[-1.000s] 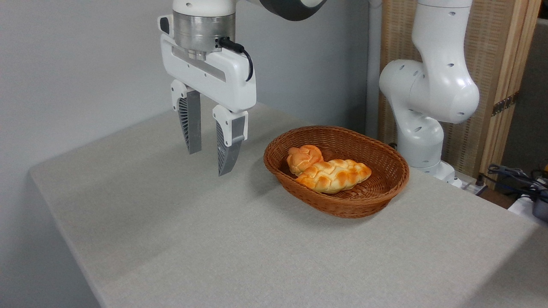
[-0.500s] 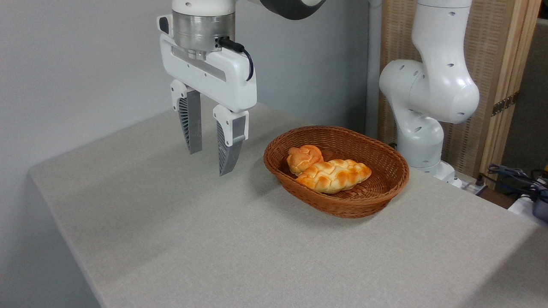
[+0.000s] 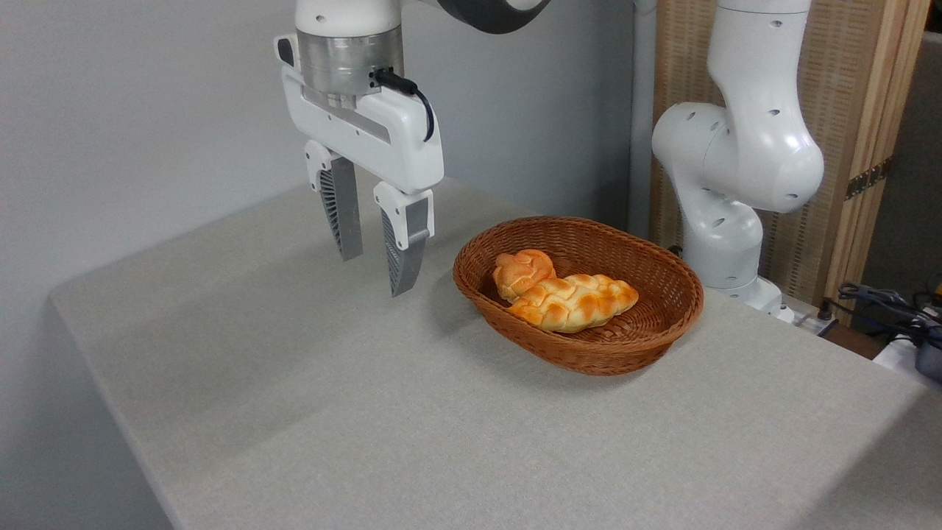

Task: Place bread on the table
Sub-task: 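Move the gripper over the basket and lower it to the round roll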

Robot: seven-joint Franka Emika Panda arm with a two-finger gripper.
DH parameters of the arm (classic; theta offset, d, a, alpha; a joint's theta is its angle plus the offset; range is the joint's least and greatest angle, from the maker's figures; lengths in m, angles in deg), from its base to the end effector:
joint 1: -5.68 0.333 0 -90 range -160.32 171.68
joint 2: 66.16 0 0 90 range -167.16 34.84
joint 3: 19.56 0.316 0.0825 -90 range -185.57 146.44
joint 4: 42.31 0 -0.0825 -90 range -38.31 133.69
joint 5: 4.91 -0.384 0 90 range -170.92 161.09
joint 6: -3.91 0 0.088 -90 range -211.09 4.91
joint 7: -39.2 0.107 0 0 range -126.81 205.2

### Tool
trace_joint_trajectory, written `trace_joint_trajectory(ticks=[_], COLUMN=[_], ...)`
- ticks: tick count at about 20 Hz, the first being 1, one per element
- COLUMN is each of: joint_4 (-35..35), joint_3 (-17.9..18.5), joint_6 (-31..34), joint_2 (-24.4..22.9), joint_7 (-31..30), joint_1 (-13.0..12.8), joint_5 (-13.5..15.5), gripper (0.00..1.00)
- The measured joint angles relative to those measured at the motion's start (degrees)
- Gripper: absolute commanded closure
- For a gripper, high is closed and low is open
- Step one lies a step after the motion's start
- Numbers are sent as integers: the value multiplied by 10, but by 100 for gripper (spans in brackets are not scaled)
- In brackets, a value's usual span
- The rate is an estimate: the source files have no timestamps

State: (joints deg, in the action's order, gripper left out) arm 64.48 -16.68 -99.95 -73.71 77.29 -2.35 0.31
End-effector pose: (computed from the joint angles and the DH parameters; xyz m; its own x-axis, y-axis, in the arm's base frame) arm 0.5263 -0.0536 0.5776 0.7364 -0.6655 0.1218 -0.6727 -0.7394 0.0270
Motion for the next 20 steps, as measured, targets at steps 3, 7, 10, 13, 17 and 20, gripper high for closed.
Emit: trace_joint_trajectory(ticks=[3,7,10,13,17,20], joint_4=[0,-2,-2,17,81,133], joint_3=[-2,-5,-7,-9,-10,-11], joint_6=[14,50,84,100,120,134], joint_2=[3,3,2,-11,-62,-99], joint_7=[0,0,4,22,41,45], joint_1=[0,-1,-3,-14,-35,-51], joint_5=[0,0,0,0,0,0], gripper=[0,0,0,0,0,0])
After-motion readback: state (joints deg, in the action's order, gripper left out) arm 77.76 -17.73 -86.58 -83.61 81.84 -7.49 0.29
